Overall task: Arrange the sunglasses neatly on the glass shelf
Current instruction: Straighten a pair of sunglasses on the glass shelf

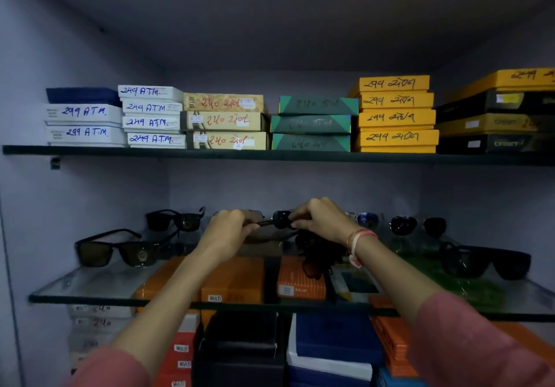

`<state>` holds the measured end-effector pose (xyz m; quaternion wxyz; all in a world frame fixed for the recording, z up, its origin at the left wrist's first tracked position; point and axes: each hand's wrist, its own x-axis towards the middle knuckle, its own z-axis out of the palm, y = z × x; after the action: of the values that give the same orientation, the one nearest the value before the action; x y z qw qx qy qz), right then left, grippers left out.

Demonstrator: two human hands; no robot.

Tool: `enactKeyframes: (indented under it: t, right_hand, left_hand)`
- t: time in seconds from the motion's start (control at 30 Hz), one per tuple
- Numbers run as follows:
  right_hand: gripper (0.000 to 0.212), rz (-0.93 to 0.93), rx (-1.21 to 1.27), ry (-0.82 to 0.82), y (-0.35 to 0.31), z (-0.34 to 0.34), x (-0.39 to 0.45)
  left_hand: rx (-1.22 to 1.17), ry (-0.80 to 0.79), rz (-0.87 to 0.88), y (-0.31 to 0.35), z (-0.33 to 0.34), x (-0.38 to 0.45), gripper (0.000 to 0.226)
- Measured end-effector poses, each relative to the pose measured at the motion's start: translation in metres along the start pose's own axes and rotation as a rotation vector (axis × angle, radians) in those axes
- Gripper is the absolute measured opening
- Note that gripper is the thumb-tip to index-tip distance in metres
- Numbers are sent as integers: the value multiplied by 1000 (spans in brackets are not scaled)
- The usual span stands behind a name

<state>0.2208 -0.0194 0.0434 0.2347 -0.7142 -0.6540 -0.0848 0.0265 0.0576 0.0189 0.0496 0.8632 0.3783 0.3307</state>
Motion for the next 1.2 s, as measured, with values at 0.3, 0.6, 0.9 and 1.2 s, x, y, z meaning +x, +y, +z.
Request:
enactKeyframes:
  t: [0.3, 0.6, 0.9, 1.2]
  right_hand:
    - [17, 1, 107, 159, -35, 6, 19]
    - [18, 302, 255, 270, -67, 16, 28]
    - [15, 494, 263, 201, -92, 31, 26]
    - [16, 529, 235, 110, -106, 48, 25]
  left_hand:
    - [-156, 14, -88, -43, -31, 11, 27]
    - [204, 98, -75, -61, -58, 13, 31]
    - [55, -94, -256, -84, -69, 27, 33]
    - [90, -233, -312, -104, -65, 22, 38]
